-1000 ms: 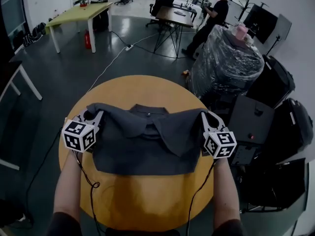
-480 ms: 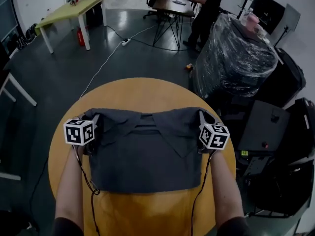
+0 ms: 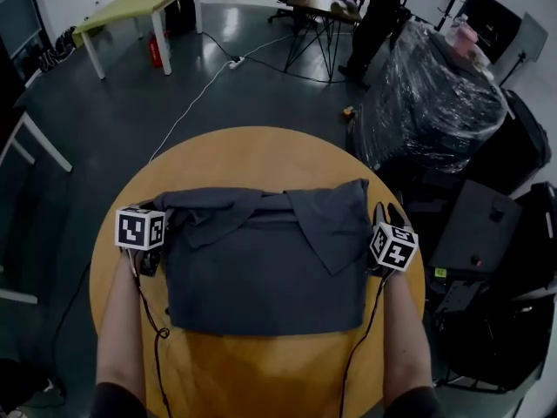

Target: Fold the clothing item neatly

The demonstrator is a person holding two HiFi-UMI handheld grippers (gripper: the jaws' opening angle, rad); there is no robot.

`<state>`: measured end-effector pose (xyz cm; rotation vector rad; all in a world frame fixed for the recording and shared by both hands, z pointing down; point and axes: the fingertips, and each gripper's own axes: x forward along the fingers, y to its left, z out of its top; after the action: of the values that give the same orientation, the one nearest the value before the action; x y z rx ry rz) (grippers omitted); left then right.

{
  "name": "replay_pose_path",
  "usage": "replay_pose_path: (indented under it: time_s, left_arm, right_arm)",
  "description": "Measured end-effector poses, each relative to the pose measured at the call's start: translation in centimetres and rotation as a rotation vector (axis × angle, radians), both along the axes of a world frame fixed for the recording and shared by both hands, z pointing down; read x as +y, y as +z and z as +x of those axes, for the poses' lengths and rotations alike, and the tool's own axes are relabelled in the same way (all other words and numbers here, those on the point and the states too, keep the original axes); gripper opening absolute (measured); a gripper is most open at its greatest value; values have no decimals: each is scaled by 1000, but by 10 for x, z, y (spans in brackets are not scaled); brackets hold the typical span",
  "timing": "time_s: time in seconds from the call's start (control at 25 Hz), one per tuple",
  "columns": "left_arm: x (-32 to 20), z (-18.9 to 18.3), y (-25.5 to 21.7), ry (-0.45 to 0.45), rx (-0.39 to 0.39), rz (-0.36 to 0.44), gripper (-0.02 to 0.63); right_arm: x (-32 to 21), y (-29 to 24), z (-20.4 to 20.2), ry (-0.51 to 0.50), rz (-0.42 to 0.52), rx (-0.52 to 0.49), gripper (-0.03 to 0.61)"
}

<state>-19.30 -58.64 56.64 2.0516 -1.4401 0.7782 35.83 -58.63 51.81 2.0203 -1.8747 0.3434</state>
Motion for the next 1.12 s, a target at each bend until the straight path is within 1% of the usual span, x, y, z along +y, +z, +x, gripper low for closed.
replay_pose_path:
  time_s: [0.12,0.2,0.32,0.36,0.44,0.52,0.6,0.64,0.72,0.8,0.88,0.96,1.0,1.12]
  left_arm:
    - [19,-2,3,17,-8,3,161]
    - [33,3,5,58,-23,5,161]
    - [55,11,3,126,-72,18,160]
    - [63,13,0,138,-77,30,161]
    - [80,19,-7,150,-70,53,161]
    - [99,23,-11,142,-51,67,184]
    - [120,25,-15,111,-13,84,207]
    - [132,26,-19,93,10,101,207]
    - [154,31,-35,59,64,159,207]
    - [175,39,-58,15,150,235,207]
    - [196,56,-85,-13,269,296,207]
    - [217,80,-109,15,354,334,207]
    - [227,93,-119,41,383,349,206]
    - [253,126,-144,110,461,389,206]
  right_arm:
    - [18,-25,-18,-38,71,16,89]
    - [33,-38,-38,-82,101,18,87]
    - [58,-52,-72,-152,124,-30,89]
    - [67,-57,-84,-174,133,-47,89]
    - [83,-70,-107,-212,165,-75,89]
    - [100,-84,-127,-233,201,-106,89]
    - [120,-95,-145,-246,230,-143,88]
    - [130,-100,-155,-254,243,-160,89]
    - [154,-111,-174,-277,270,-180,87]
    - [178,-123,-190,-297,299,-185,87]
    - [203,-134,-201,-304,318,-198,87]
    - [225,-142,-207,-298,326,-229,64]
    - [235,-144,-207,-289,328,-243,38]
    - [261,-150,-204,-261,340,-259,-3]
